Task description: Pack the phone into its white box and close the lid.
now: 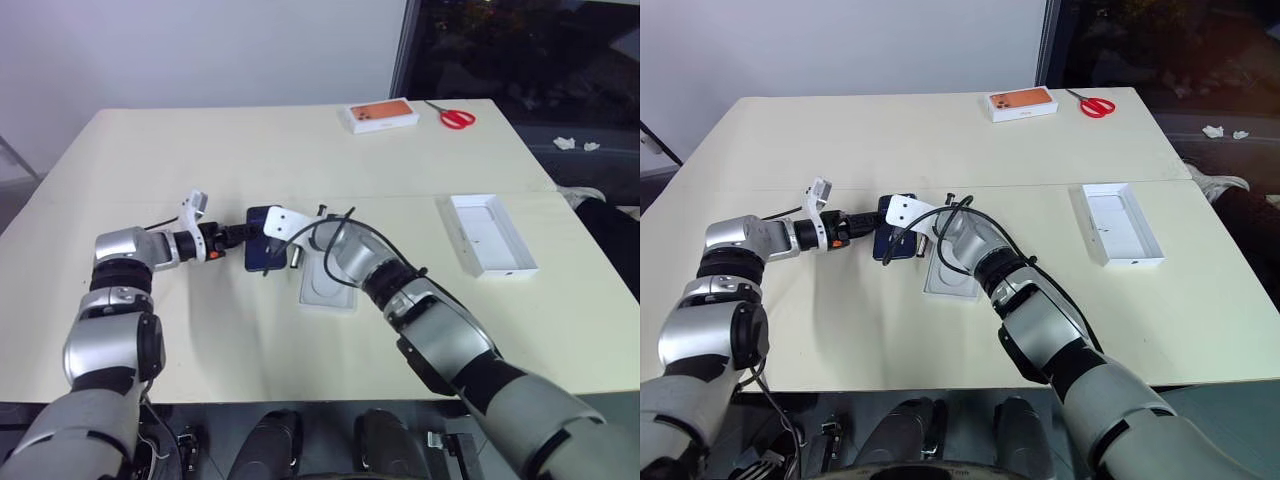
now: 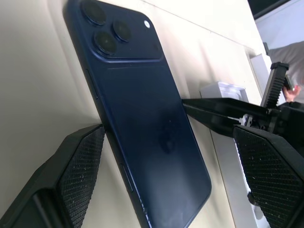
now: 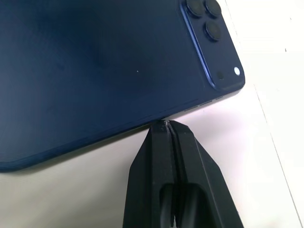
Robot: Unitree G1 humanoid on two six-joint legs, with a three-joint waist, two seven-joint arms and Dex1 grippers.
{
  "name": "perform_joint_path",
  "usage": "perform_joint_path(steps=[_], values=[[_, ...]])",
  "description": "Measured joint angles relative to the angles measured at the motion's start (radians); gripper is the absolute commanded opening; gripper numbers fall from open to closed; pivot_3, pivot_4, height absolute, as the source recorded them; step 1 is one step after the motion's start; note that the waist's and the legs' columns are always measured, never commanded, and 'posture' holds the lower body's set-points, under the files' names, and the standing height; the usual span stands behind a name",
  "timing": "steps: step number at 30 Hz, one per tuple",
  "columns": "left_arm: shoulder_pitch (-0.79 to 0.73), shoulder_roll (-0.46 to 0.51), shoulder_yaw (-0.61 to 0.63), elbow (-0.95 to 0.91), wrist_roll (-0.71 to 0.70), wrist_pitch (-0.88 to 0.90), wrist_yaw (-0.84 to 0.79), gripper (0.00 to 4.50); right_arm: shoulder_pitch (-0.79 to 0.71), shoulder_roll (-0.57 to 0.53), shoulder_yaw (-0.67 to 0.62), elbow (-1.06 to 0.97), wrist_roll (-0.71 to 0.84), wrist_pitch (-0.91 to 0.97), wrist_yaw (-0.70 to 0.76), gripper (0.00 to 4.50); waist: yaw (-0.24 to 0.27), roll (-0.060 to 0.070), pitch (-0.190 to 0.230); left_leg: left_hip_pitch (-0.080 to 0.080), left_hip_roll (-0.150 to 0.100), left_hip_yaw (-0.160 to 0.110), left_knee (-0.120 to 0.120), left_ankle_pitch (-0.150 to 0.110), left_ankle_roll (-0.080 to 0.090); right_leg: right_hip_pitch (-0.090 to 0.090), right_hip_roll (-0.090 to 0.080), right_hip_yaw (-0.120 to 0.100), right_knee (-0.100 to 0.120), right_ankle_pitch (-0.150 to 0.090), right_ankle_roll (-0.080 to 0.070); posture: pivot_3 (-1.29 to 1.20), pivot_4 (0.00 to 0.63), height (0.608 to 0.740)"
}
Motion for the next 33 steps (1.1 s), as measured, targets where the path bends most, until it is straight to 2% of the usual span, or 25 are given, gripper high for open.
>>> perform_joint_path(steps=[8, 14, 21, 24, 28, 33], values=[[0.011, -0.005, 0.015, -0.029, -0.015, 0.044, 0.007, 4.50, 0.001, -0.012, 0.002, -0.005, -0.005, -0.003, 0.011, 0.05, 0.000, 0.000, 0.000, 0.000, 0.000, 0.000, 0.000, 0.000, 0.000, 0.000, 0.000, 0.000, 0.000, 0.000, 0.000, 0.00, 0.150, 0.740], [0.030, 0.010, 0.014, -0.059, -0.032, 0.089, 0.017, 4.50, 0.053, -0.072, 0.039, -0.140, -0.012, -0.018, 0.147, 0.05, -0.009, 0.000, 0.000, 0.000, 0.000, 0.001, -0.001, 0.000, 0.000, -0.001, 0.000, 0.000, -0.001, 0.000, 0.000, 0.00, 0.150, 0.740], [0.042, -0.006, 0.014, -0.112, -0.042, 0.115, 0.048, 4.50, 0.063, -0.076, 0.036, -0.167, -0.011, 0.004, 0.170, 0.05, -0.007, 0.000, -0.001, 0.000, 0.001, 0.002, -0.001, 0.000, 0.000, 0.000, 0.000, 0.000, -0.003, 0.000, 0.000, 0.00, 0.150, 0.740], [0.049, -0.029, 0.029, -0.138, -0.045, 0.130, 0.074, 4.50, 0.064, -0.076, 0.034, -0.167, -0.011, 0.012, 0.171, 0.05, -0.002, 0.003, -0.003, 0.000, 0.001, 0.001, -0.001, 0.000, 0.000, 0.001, 0.000, 0.000, -0.005, 0.000, 0.000, 0.00, 0.150, 0.740], [0.058, -0.113, 0.051, -0.194, -0.108, 0.217, 0.098, 4.50, 0.064, -0.056, 0.031, -0.167, -0.008, 0.009, 0.171, 0.05, -0.001, 0.003, -0.003, 0.000, 0.001, 0.001, 0.000, 0.000, 0.000, 0.002, 0.000, -0.001, -0.007, 0.000, 0.001, 0.00, 0.150, 0.740], [0.079, -0.111, 0.052, -0.248, -0.129, 0.248, 0.135, 4.50, 0.064, -0.057, 0.030, -0.159, -0.001, -0.013, 0.173, 0.05, -0.009, 0.003, -0.003, 0.000, 0.002, 0.002, -0.002, 0.000, 0.000, 0.001, 0.001, 0.000, -0.007, 0.000, 0.001, 0.00, 0.150, 0.740]])
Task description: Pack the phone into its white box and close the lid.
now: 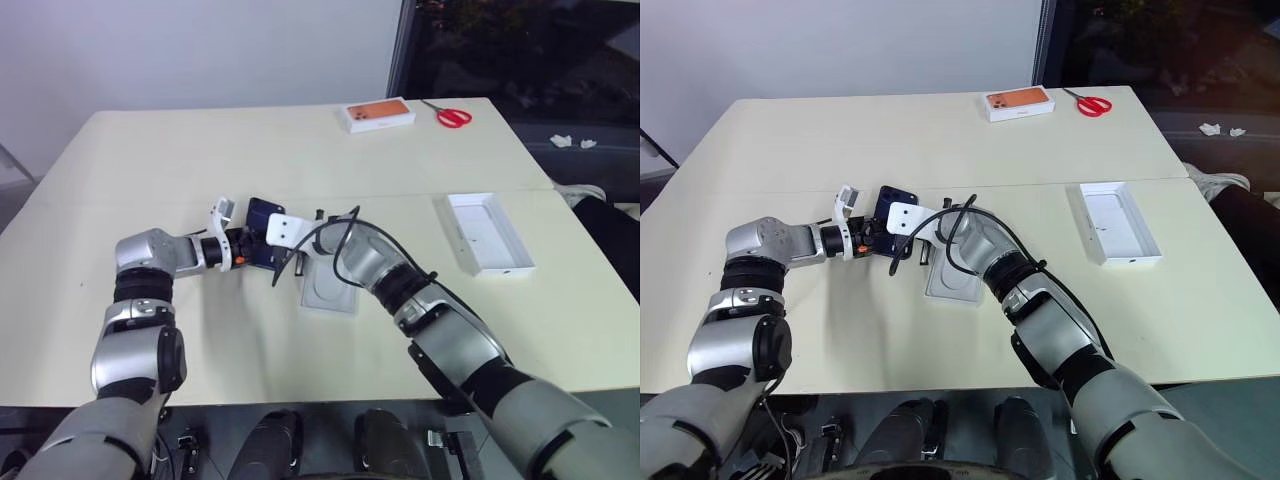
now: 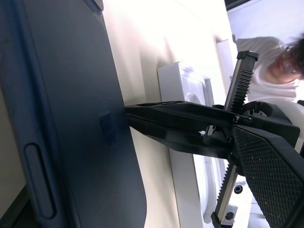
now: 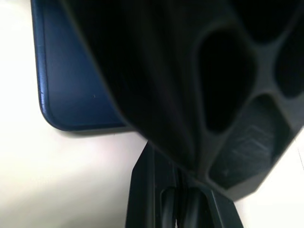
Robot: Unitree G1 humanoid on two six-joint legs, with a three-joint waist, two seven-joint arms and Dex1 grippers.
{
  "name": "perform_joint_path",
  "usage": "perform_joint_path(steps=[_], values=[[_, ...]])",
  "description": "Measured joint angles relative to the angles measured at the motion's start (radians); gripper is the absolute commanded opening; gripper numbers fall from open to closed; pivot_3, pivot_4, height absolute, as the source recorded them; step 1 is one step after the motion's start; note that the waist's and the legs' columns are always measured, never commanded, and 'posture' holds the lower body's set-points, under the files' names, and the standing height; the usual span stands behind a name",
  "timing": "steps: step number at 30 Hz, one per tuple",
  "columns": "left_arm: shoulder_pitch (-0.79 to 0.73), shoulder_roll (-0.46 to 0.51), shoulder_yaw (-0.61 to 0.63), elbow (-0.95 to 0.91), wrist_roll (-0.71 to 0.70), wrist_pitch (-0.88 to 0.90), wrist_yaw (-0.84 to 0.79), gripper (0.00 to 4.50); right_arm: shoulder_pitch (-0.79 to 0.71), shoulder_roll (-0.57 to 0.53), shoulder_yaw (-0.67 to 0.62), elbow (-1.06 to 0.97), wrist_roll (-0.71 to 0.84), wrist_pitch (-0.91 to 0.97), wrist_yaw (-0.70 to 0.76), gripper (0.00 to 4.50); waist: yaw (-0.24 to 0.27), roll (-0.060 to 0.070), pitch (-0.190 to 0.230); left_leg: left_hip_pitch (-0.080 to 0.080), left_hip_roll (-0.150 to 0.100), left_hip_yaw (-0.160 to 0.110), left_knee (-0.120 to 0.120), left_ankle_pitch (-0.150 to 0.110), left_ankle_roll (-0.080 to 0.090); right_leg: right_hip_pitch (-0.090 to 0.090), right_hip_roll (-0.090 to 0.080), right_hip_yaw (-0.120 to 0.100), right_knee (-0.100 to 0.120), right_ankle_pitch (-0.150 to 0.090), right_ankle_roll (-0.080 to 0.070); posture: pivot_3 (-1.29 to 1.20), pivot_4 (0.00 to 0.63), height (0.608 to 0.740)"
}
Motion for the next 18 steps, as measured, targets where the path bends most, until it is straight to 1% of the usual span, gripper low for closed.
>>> perform_joint_path(steps=[12, 15, 17, 18], values=[[0.033, 0.025, -0.005, -0.022, -0.038, -0.001, 0.001, 4.50, 0.000, -0.003, 0.000, 0.002, 0.001, -0.005, -0.001, 0.05, -0.004, 0.000, 0.000, 0.000, 0.000, 0.001, -0.001, 0.000, 0.000, -0.001, 0.000, 0.000, 0.000, 0.000, 0.000, 0.00, 0.150, 0.740], [0.079, 0.073, 0.010, -0.042, -0.070, 0.021, -0.007, 3.63, 0.004, 0.003, 0.002, -0.003, 0.001, -0.009, 0.004, 0.00, -0.024, 0.000, 0.000, 0.000, 0.001, 0.001, -0.002, 0.000, 0.000, -0.002, 0.000, 0.001, 0.000, 0.000, 0.000, 0.00, 0.150, 0.740], [0.103, 0.089, 0.020, -0.042, -0.078, 0.030, -0.002, 2.64, 0.010, -0.003, 0.002, -0.011, 0.002, -0.012, 0.008, 0.00, -0.028, 0.000, 0.000, 0.000, 0.002, 0.001, -0.003, 0.001, -0.001, -0.003, 0.000, 0.001, 0.000, 0.000, 0.000, 0.00, 0.150, 0.740], [0.112, 0.092, 0.020, -0.042, -0.083, 0.036, 0.001, 2.08, 0.014, -0.005, 0.002, -0.015, 0.002, -0.015, 0.010, 0.00, -0.027, 0.000, 0.000, 0.000, 0.002, 0.001, -0.004, 0.001, -0.002, -0.003, 0.000, 0.001, 0.000, 0.000, 0.000, 0.00, 0.150, 0.740]])
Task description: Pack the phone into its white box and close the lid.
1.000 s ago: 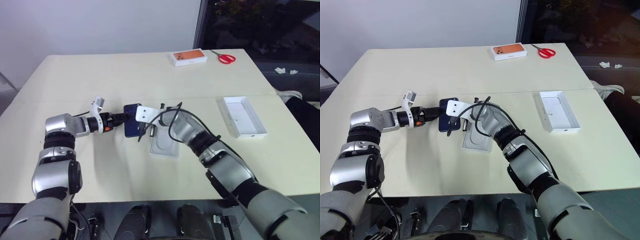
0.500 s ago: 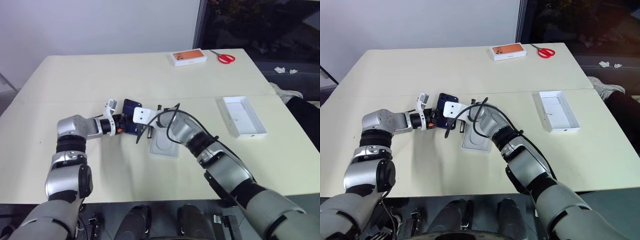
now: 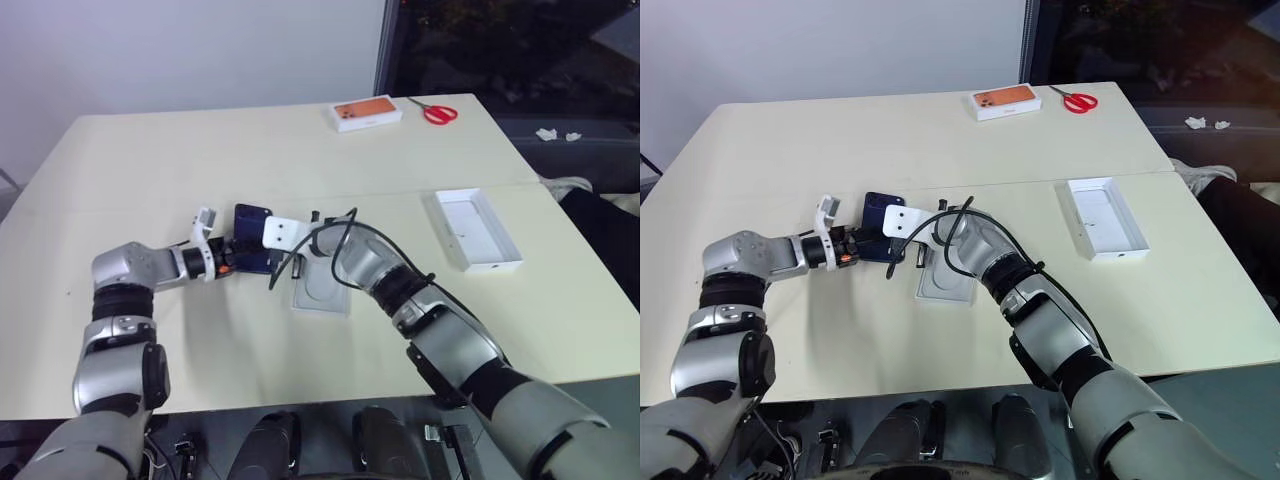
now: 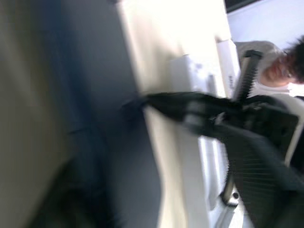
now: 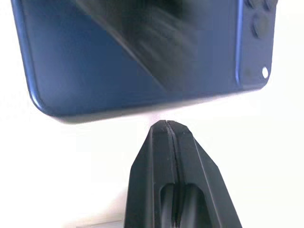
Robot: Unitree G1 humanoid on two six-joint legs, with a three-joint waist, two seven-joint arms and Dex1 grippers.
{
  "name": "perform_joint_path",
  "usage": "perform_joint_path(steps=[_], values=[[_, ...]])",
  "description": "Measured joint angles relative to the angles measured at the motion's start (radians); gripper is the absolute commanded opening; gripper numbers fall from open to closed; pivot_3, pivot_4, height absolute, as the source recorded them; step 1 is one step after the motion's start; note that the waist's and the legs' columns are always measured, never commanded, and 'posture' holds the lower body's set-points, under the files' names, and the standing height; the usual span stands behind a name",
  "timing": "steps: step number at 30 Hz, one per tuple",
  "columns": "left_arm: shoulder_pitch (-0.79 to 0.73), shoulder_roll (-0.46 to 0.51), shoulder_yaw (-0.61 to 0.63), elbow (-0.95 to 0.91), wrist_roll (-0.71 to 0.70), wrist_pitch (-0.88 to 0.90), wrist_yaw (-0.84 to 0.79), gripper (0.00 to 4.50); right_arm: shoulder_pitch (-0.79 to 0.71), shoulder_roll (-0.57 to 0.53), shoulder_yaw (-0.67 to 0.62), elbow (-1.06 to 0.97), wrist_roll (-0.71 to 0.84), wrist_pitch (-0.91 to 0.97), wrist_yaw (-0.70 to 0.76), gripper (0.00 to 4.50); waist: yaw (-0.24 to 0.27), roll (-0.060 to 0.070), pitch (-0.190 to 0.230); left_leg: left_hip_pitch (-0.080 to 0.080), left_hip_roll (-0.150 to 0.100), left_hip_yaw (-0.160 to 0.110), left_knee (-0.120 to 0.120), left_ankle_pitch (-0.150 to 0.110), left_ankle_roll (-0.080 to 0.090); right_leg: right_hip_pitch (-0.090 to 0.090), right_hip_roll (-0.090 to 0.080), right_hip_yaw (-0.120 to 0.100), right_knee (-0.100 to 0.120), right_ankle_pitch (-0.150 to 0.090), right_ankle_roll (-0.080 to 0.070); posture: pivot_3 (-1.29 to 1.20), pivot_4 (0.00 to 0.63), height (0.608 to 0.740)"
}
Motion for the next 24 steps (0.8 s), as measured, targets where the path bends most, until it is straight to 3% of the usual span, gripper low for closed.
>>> perform_joint_path(steps=[4, 18, 24], values=[[0.025, -0.002, 0.009, -0.008, -0.033, 0.024, -0.008, 0.08, 0.005, -0.004, 0.002, -0.008, -0.002, -0.003, 0.002, 0.00, 0.002, -0.001, 0.000, 0.000, 0.000, 0.000, 0.000, 0.000, 0.000, 0.000, 0.000, 0.000, 0.000, 0.000, 0.000, 0.00, 0.150, 0.740], [0.056, -0.005, 0.052, -0.049, -0.094, 0.069, 0.055, 0.03, 0.016, -0.008, 0.000, -0.030, 0.010, 0.007, 0.003, 0.00, 0.002, -0.001, 0.000, 0.000, 0.000, 0.000, 0.000, 0.000, 0.000, 0.000, 0.000, 0.000, -0.001, 0.000, 0.000, 0.00, 0.150, 0.740], [0.122, -0.018, 0.123, -0.136, -0.157, 0.098, 0.080, 0.03, 0.101, 0.000, -0.174, -0.188, 0.243, 0.115, 0.133, 0.00, 0.000, -0.001, 0.000, -0.006, 0.001, 0.000, -0.001, 0.001, -0.001, -0.001, 0.000, 0.001, -0.001, 0.000, 0.000, 0.00, 0.150, 0.740]])
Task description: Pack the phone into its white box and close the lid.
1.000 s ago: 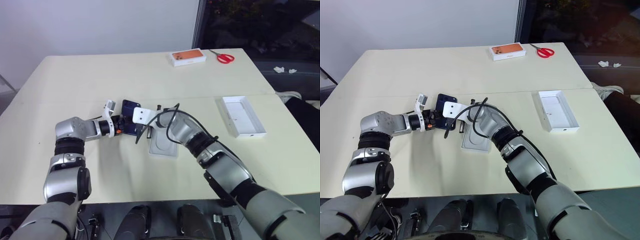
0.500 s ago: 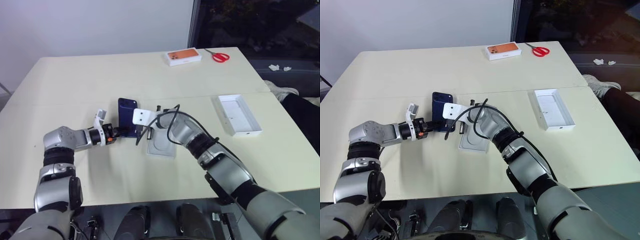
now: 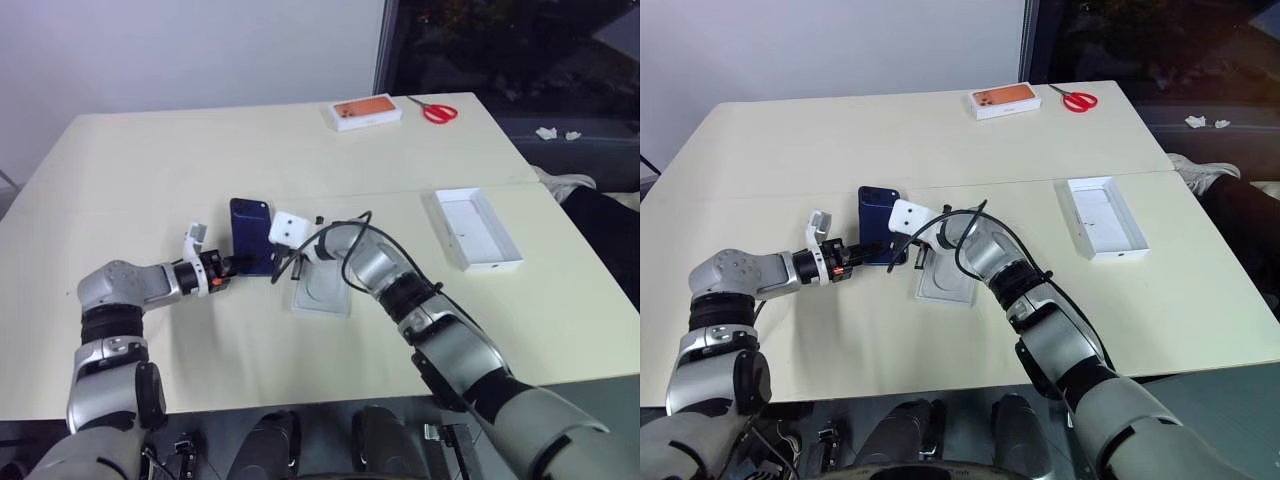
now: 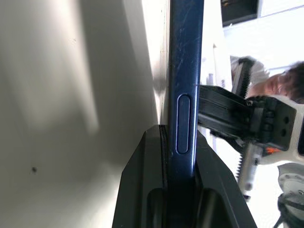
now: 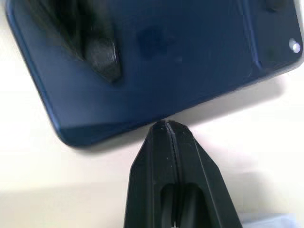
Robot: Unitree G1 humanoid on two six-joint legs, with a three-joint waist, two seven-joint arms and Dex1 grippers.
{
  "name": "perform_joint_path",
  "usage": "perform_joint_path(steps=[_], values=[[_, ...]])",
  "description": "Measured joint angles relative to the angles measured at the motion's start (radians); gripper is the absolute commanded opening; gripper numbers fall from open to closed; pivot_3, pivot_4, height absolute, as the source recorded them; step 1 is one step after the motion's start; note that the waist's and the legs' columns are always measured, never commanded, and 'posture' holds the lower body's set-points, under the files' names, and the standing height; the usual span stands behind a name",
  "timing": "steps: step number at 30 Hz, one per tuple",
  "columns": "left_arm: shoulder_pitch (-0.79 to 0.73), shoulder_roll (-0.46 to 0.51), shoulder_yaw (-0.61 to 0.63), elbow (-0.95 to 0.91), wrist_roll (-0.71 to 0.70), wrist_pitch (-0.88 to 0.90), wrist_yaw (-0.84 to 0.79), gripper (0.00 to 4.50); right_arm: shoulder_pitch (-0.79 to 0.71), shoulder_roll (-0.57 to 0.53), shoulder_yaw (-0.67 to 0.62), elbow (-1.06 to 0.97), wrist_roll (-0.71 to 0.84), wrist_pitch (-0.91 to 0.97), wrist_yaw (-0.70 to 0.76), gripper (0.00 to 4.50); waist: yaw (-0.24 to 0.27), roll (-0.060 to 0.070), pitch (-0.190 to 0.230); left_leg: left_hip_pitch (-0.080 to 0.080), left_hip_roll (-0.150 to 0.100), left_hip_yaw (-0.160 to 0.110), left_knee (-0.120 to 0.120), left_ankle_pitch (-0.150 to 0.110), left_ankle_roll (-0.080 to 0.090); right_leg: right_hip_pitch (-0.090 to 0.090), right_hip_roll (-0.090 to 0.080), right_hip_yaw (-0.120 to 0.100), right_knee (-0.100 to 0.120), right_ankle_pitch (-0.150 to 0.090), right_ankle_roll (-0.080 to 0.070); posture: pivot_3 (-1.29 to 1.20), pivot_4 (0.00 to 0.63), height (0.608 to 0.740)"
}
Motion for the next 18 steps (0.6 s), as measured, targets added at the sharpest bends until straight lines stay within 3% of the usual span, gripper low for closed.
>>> perform_joint_path(steps=[2, 4, 8, 18], values=[[0.024, -0.007, 0.008, -0.033, -0.019, 0.003, 0.004, 0.03, 0.003, 0.000, -0.040, -0.082, 0.071, 0.043, 0.041, 0.00, 0.001, 0.000, 0.000, -0.003, 0.000, 0.000, 0.000, 0.000, -0.001, -0.002, 0.000, 0.000, 0.000, 0.000, 0.000, 0.00, 0.150, 0.740], [0.030, -0.012, 0.015, -0.048, -0.029, 0.018, 0.011, 0.00, 0.006, -0.009, -0.053, -0.134, 0.105, 0.074, 0.058, 0.54, 0.003, 0.000, 0.000, -0.003, 0.000, 0.000, 0.001, 0.000, -0.001, -0.002, 0.000, 0.000, 0.000, 0.000, 0.000, 0.00, 0.150, 0.740], [0.093, -0.017, 0.146, -0.108, -0.155, 0.162, 0.021, 0.00, 0.128, -0.118, -0.063, -0.387, 0.223, 0.182, 0.173, 2.37, 0.006, -0.002, 0.002, -0.012, 0.000, -0.001, 0.006, 0.000, 0.000, -0.008, -0.001, -0.001, 0.001, 0.000, 0.000, 0.00, 0.150, 0.740], [0.176, -0.041, 0.227, -0.319, -0.269, 0.242, 0.091, 0.00, 0.328, -0.459, -0.003, -0.722, 0.258, 0.241, 0.322, 2.37, 0.008, -0.006, 0.005, -0.012, 0.001, -0.001, 0.005, 0.000, 0.000, -0.008, -0.001, -0.002, 0.000, 0.000, 0.000, 0.00, 0.150, 0.740]])
